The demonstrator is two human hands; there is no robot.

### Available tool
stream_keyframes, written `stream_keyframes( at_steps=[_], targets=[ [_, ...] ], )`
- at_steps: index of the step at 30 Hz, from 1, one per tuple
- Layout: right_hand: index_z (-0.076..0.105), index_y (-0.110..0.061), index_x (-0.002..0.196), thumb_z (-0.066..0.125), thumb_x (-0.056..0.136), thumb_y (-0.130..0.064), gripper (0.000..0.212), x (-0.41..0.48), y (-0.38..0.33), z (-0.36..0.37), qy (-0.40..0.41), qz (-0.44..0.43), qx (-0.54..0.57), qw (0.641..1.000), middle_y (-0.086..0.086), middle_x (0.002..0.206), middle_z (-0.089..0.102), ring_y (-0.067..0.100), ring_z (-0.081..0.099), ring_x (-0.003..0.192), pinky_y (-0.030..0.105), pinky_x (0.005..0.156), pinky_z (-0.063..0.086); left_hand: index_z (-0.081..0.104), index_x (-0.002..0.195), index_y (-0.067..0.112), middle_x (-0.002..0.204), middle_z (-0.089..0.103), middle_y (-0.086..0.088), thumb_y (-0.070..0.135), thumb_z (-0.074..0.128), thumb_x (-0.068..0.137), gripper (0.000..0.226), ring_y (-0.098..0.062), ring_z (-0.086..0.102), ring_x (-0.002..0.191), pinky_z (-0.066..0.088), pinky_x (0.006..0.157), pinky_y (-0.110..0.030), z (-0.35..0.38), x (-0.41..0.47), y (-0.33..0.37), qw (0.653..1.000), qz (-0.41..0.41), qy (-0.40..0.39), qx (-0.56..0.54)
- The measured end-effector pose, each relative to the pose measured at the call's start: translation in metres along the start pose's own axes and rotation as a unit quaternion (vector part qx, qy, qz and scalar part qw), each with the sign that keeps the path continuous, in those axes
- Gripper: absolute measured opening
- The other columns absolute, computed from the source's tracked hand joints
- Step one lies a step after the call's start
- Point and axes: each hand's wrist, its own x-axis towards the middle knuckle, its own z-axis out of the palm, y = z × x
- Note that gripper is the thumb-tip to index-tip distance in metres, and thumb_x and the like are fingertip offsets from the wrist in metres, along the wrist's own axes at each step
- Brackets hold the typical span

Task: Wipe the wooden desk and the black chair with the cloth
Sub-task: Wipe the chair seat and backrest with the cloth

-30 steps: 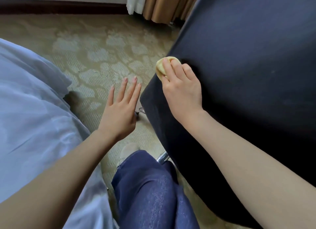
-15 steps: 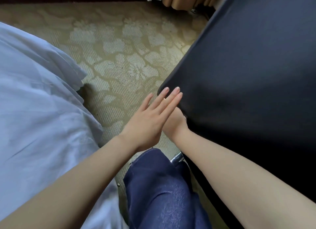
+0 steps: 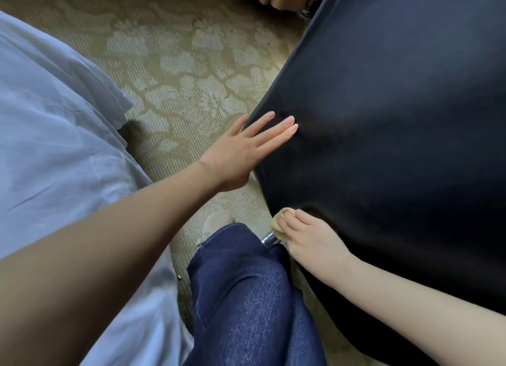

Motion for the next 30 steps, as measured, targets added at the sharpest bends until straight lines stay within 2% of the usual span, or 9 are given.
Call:
stream_keyframes(
  at_steps=[5, 8, 11, 13, 17, 21, 25, 28, 30],
  targets=[
    [0.075, -0.01, 0.092, 0.073, 0.073, -0.027, 0.026, -0.03, 0.008, -0.032, 0.0, 0.103, 0.029, 0.994, 0.0, 0.105, 0.068, 0.015, 0.063, 0.101, 0.023, 0.09, 0.048, -0.033, 0.138, 0.034, 0.144, -0.033, 0.018, -0.015, 0.04, 0.075, 0.107, -0.019, -0.018, 0.144, -0.01, 0.113, -0.04, -0.01, 0.0, -0.012, 1.0, 0.02, -0.016, 0.017],
    [0.07, -0.012, 0.106, 0.056, 0.085, -0.018, 0.026, -0.036, 0.014, -0.052, -0.018, 0.168, 0.034, 0.985, 0.001, 0.121, 0.062, 0.017, 0.057, 0.113, 0.026, 0.095, 0.045, -0.027, 0.142, 0.034, 0.146, -0.031, 0.016, -0.014, 0.04, 0.073, 0.107, -0.018, -0.017, 0.144, -0.008, 0.115, -0.043, -0.016, 0.001, -0.019, 0.999, 0.009, -0.018, 0.035],
    [0.063, -0.015, 0.119, 0.027, 0.089, -0.014, 0.047, -0.023, 0.028, -0.075, -0.027, 0.207, 0.021, 0.978, 0.0, 0.134, 0.053, 0.017, 0.05, 0.122, 0.027, 0.1, 0.04, -0.028, 0.142, 0.031, 0.145, -0.032, 0.013, -0.012, 0.043, 0.073, 0.108, -0.02, -0.016, 0.145, -0.009, 0.115, -0.043, -0.023, -0.005, -0.032, 0.998, -0.019, -0.005, 0.051],
    [0.056, -0.012, 0.126, 0.019, 0.091, -0.011, 0.051, -0.008, 0.037, -0.085, -0.02, 0.222, 0.0, 0.975, 0.003, 0.14, 0.046, 0.02, 0.044, 0.127, 0.028, 0.104, 0.035, -0.027, 0.144, 0.025, 0.146, -0.031, 0.009, -0.008, 0.043, 0.077, 0.102, -0.02, -0.017, 0.145, -0.011, 0.114, -0.044, -0.023, -0.012, -0.038, 0.996, -0.026, 0.002, 0.08],
    [0.04, -0.004, 0.133, 0.005, 0.084, -0.009, 0.06, 0.04, 0.067, -0.095, 0.001, 0.223, 0.016, 0.975, 0.012, 0.145, 0.025, 0.028, 0.027, 0.131, 0.036, 0.108, 0.022, -0.024, 0.145, 0.015, 0.151, -0.027, 0.0, 0.009, 0.035, 0.081, 0.088, -0.021, -0.02, 0.143, -0.015, 0.112, -0.045, -0.017, -0.029, -0.044, 0.989, -0.111, 0.008, 0.1],
    [0.04, -0.002, 0.132, 0.017, 0.091, -0.014, 0.048, 0.094, 0.091, -0.091, 0.008, 0.259, -0.029, 0.965, 0.017, 0.147, 0.02, 0.029, 0.021, 0.135, 0.035, 0.11, 0.018, -0.018, 0.148, 0.012, 0.158, -0.017, -0.006, 0.016, 0.04, 0.09, 0.082, -0.026, -0.017, 0.145, -0.01, 0.114, -0.048, -0.005, -0.044, -0.044, 0.977, -0.203, -0.003, 0.065],
    [0.021, 0.003, 0.141, 0.017, 0.096, -0.011, 0.047, 0.135, 0.088, -0.064, -0.051, 0.268, -0.072, 0.959, 0.023, 0.153, 0.007, 0.031, 0.009, 0.141, 0.036, 0.115, 0.01, -0.004, 0.151, 0.011, 0.16, -0.005, -0.007, 0.033, 0.043, 0.093, 0.077, -0.027, -0.007, 0.147, -0.001, 0.115, -0.051, 0.014, -0.064, -0.032, 0.968, -0.249, -0.022, 0.023],
    [0.012, 0.002, 0.146, 0.019, 0.1, -0.024, 0.054, 0.148, 0.071, -0.035, -0.08, 0.224, -0.1, 0.966, 0.022, 0.155, 0.002, 0.036, 0.005, 0.141, 0.042, 0.116, 0.005, 0.003, 0.151, 0.013, 0.159, 0.004, -0.007, 0.045, 0.024, 0.097, 0.066, -0.03, 0.0, 0.147, 0.005, 0.115, -0.052, 0.03, -0.078, -0.02, 0.958, -0.285, -0.029, -0.019],
    [0.008, -0.001, 0.148, 0.018, 0.102, -0.033, 0.057, 0.148, 0.059, -0.02, -0.096, 0.175, -0.142, 0.97, 0.022, 0.155, 0.002, 0.037, 0.005, 0.141, 0.044, 0.116, 0.004, -0.006, 0.149, 0.02, 0.159, 0.0, -0.003, 0.053, 0.005, 0.092, 0.067, -0.028, -0.004, 0.146, 0.004, 0.115, -0.051, 0.037, -0.085, -0.01, 0.95, -0.306, -0.05, -0.048]
  ],
)
